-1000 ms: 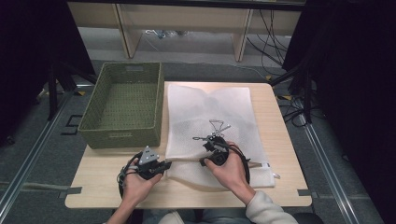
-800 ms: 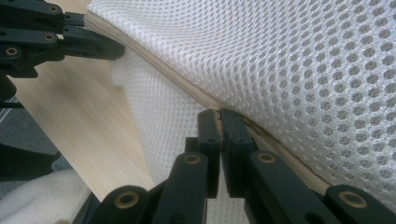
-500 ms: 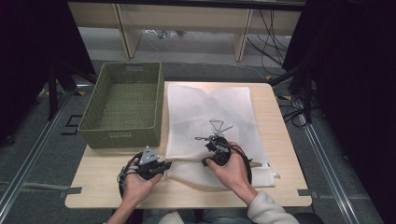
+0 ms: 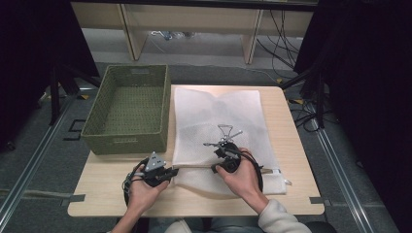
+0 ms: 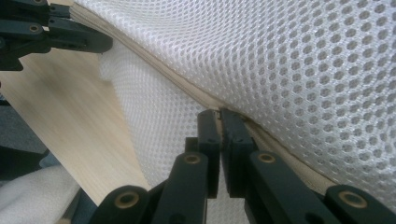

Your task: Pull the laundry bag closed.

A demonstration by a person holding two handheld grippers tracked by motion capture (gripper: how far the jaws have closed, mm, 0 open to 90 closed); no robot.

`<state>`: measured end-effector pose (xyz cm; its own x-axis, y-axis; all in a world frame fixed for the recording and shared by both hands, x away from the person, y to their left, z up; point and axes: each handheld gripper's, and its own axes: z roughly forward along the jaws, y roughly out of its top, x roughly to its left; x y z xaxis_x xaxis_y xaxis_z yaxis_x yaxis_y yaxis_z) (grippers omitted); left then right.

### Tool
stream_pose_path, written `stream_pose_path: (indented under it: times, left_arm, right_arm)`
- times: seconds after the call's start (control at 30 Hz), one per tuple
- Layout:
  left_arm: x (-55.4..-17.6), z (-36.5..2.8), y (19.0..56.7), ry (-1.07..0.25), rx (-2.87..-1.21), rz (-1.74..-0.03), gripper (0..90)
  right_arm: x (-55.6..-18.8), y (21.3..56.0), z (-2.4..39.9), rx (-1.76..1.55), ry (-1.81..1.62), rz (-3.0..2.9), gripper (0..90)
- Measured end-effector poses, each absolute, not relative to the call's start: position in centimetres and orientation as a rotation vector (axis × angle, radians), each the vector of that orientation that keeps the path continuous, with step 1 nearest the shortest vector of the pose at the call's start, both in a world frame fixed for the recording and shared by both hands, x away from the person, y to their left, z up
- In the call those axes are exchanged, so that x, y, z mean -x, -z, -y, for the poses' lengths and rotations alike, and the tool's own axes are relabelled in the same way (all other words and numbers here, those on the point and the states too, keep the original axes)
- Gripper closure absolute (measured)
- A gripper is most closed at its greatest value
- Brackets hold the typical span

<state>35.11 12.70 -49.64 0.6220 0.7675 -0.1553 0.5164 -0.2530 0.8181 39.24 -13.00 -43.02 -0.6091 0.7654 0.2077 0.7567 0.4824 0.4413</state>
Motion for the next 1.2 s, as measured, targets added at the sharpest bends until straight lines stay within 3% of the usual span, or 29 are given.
stream_pose_path:
  times: [1.2]
  left_arm:
    - [-35.3, -12.9, 49.6, -0.356, -1.942, -1.038, 84.9]
  right_arm:
    - [-39.3, 42.8, 14.6, -1.397, -0.798, -2.685, 88.4]
